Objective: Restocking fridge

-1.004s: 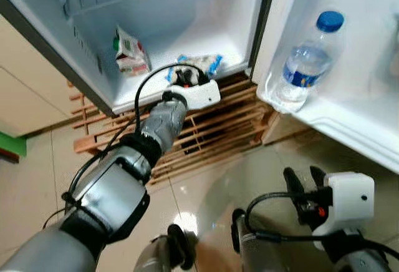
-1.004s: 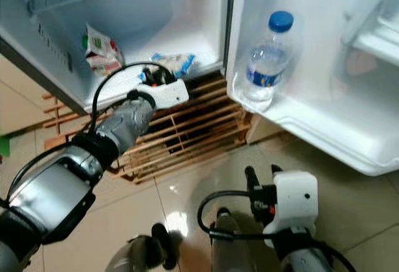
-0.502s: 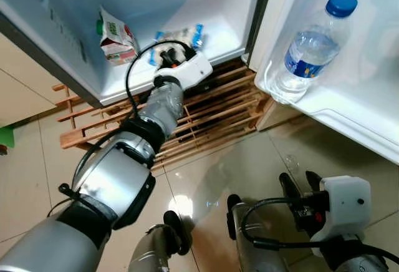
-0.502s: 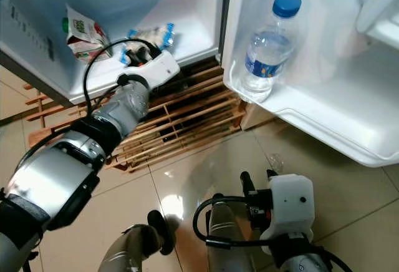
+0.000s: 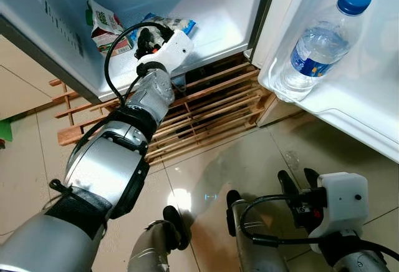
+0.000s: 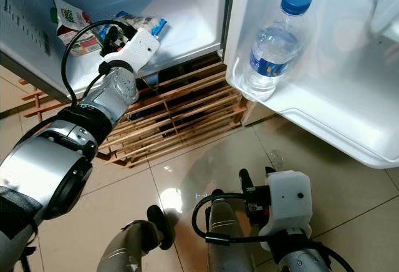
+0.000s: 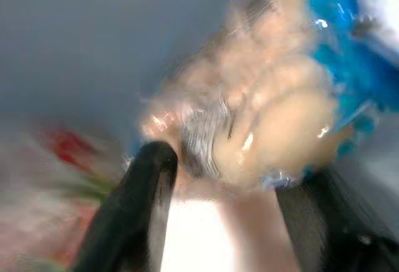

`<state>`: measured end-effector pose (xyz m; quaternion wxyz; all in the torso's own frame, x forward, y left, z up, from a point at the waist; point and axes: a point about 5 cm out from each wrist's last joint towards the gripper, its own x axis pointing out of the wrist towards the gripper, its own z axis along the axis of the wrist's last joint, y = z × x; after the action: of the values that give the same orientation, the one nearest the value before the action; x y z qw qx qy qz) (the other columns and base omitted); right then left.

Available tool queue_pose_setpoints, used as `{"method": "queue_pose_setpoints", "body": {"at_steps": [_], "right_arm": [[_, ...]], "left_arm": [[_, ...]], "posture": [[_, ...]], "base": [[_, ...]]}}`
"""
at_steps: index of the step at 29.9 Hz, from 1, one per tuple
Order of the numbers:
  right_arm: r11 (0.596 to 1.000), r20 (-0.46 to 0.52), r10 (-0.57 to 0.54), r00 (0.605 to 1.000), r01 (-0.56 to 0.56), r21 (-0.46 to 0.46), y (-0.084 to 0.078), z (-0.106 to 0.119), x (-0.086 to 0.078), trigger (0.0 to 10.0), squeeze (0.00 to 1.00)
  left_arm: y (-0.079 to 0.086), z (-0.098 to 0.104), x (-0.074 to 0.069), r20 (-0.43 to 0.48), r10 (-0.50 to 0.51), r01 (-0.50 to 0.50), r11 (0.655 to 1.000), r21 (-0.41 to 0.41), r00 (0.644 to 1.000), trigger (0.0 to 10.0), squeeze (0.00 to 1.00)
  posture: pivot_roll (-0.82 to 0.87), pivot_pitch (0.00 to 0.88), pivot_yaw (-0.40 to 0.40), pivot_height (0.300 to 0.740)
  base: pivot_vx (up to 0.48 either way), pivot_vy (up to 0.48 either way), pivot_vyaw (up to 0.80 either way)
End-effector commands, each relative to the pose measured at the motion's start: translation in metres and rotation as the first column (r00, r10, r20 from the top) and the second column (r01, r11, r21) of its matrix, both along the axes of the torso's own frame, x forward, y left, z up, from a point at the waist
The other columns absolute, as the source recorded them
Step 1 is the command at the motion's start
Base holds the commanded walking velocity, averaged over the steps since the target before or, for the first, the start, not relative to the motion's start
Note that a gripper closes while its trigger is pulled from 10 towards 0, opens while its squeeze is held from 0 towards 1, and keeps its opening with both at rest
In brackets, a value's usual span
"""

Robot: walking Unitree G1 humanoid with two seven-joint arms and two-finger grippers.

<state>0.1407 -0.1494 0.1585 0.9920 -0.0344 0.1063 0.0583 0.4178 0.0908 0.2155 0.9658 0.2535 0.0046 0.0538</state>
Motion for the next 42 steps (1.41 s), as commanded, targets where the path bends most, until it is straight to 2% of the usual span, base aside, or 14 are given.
{"method": "queue_pose_setpoints", "body": {"at_steps": [1, 3, 4, 8, 13, 14, 15, 23, 26, 28, 30, 33, 35, 42], "right_arm": [[1.000, -0.025, 0.006, 1.000, -0.006, -0.004, 0.001, -0.003, -0.001, 10.0, 0.15], [1.000, -0.024, 0.008, 1.000, -0.008, -0.007, 0.001, -0.003, 0.001, 10.0, 0.15], [1.000, -0.024, 0.008, 1.000, -0.008, -0.007, 0.001, -0.003, 0.001, 10.0, 0.15], [1.000, -0.022, 0.017, 1.000, -0.018, -0.023, 0.001, -0.005, 0.005, 10.0, 0.15], [0.999, -0.017, 0.020, 1.000, -0.020, -0.025, 0.001, -0.005, 0.007, 10.0, 0.15], [1.000, -0.016, 0.019, 1.000, -0.019, -0.024, 0.001, -0.005, 0.007, 10.0, 0.15], [1.000, -0.012, 0.017, 1.000, -0.017, -0.021, 0.002, -0.006, 0.009, 10.0, 0.14], [1.000, 0.001, 0.012, 1.000, -0.012, -0.004, 0.004, -0.007, 0.017, 10.0, 0.15], [1.000, 0.006, 0.005, 1.000, -0.005, 0.012, 0.004, -0.008, 0.020, 10.0, 0.15], [0.998, 0.009, -0.016, 1.000, 0.015, 0.069, 0.002, -0.008, 0.025, 10.0, 0.15], [0.997, 0.012, -0.018, 1.000, 0.017, 0.081, 0.001, -0.010, 0.030, 10.0, 0.15], [0.996, 0.029, -0.006, 1.000, 0.003, 0.088, 0.000, -0.010, 0.040, 10.0, 0.15], [0.996, 0.057, 0.012, 0.998, -0.017, 0.083, 0.000, -0.010, 0.052, 10.0, 0.14], [0.994, 0.120, 0.042, 0.992, -0.054, 0.093, 0.003, -0.008, 0.083, 10.0, 0.13]], "left_arm": [[-0.013, -0.014, -0.003, -0.113, -0.082, 0.052, 0.967, -0.248, 0.990, 10.0, 1.00], [-0.028, -0.025, -0.008, -0.181, -0.160, 0.056, 0.877, -0.477, 0.970, 10.0, 1.00], [-0.028, -0.025, -0.008, -0.181, -0.160, 0.056, 0.877, -0.477, 0.970, 10.0, 1.00], [-0.055, -0.022, -0.012, -0.160, -0.275, 0.083, 0.698, -0.711, 0.948, 10.0, 1.00], [-0.062, -0.016, -0.013, -0.117, -0.305, 0.148, 0.719, -0.679, 0.945, 10.0, 1.00], [-0.062, -0.012, -0.012, -0.097, -0.300, 0.178, 0.762, -0.623, 0.949, 10.0, 0.00], [-0.062, 0.001, -0.010, -0.025, -0.300, 0.252, 0.840, -0.480, 0.954, 10.0, 0.00], [-0.051, 0.010, -0.009, 0.087, -0.358, 0.367, 0.886, -0.284, 0.930, 10.0, 0.00], [-0.038, 0.006, -0.007, 0.090, -0.350, 0.359, 0.872, -0.332, 0.932, 10.0, 0.00], [-0.027, 0.006, -0.008, 0.125, -0.363, 0.378, 0.806, -0.455, 0.923, 10.0, 0.00], [-0.023, 0.004, -0.009, 0.140, -0.368, 0.388, 0.787, -0.480, 0.919, 10.0, 0.00], [-0.025, -0.014, -0.021, 0.113, -0.471, 0.467, 0.760, -0.452, 0.875, 10.0, 0.00], [-0.011, -0.040, -0.037, 0.066, -0.502, 0.460, 0.721, -0.518, 0.862, 10.0, 0.00], [0.021, -0.053, -0.068, 0.096, -0.406, 0.379, 0.708, -0.596, 0.909, 10.0, 0.00]], "posture": [[-0.55, 0.373, 0.077, 0.740], [-0.55, 0.371, 0.077, 0.740], [-0.55, 0.371, 0.077, 0.740], [-0.55, 0.364, 0.079, 0.740], [-0.54, 0.358, 0.084, 0.740], [-0.54, 0.353, 0.088, 0.740], [-0.53, 0.347, 0.091, 0.740], [-0.50, 0.318, 0.107, 0.740], [-0.50, 0.307, 0.110, 0.740], [-0.47, 0.279, 0.113, 0.740], [-0.45, 0.261, 0.115, 0.740], [-0.42, 0.237, 0.121, 0.740], [-0.39, 0.195, 0.127, 0.740], [-0.28, 0.105, 0.105, 0.740]], "base": [[0.000, 0.000, 0.00], [0.000, 0.000, 0.00], [0.000, 0.000, 0.00], [0.000, 0.000, 0.00], [0.000, 0.000, 0.00], [0.000, 0.000, 0.00], [0.000, 0.000, 0.00], [0.000, 0.000, 0.00], [0.000, 0.000, 0.00], [0.000, 0.000, 0.00], [0.000, 0.000, 0.00], [0.000, 0.000, 0.00], [0.000, 0.000, 0.00], [0.000, 0.000, 0.00]]}}
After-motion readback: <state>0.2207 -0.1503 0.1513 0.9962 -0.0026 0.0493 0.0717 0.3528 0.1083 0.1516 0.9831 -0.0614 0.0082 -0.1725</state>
